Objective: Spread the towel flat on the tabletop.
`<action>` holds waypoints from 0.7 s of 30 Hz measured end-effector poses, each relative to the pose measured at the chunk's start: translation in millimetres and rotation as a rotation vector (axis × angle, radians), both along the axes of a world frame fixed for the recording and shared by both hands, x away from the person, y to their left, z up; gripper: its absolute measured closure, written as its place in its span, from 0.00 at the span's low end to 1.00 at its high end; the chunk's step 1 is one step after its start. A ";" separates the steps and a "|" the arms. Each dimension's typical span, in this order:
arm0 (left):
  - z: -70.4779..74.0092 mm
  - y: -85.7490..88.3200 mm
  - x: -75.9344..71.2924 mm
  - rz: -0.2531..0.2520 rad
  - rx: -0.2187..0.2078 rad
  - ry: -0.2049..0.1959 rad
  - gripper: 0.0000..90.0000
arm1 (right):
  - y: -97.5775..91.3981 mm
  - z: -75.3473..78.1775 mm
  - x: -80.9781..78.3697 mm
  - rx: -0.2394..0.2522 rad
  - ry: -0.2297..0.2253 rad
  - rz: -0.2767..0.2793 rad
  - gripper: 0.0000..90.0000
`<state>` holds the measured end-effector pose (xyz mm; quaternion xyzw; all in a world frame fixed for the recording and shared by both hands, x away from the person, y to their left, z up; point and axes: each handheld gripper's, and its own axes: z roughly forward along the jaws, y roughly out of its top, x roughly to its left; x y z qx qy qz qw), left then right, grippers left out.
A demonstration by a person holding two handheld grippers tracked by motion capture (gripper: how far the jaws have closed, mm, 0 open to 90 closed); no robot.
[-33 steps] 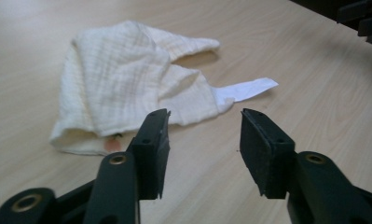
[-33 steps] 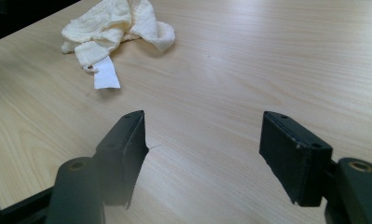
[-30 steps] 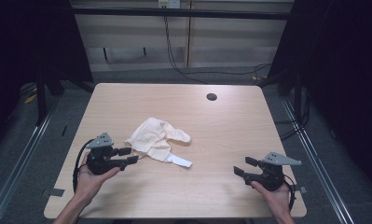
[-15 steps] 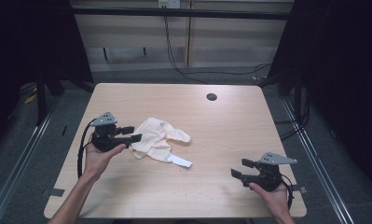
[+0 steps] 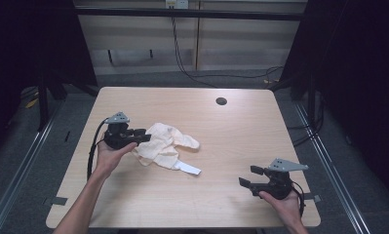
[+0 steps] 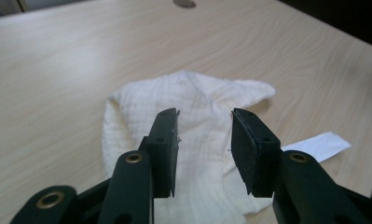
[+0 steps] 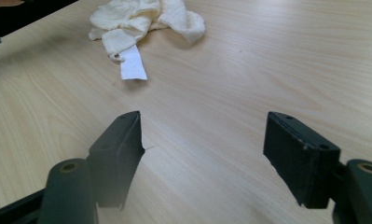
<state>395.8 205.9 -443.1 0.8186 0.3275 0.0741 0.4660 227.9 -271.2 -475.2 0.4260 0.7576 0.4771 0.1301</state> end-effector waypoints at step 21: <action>-54.0 -19.2 16.6 0.005 0.154 0.122 0.64 | 5.9 -3.7 2.9 -0.012 0.022 0.051 0.28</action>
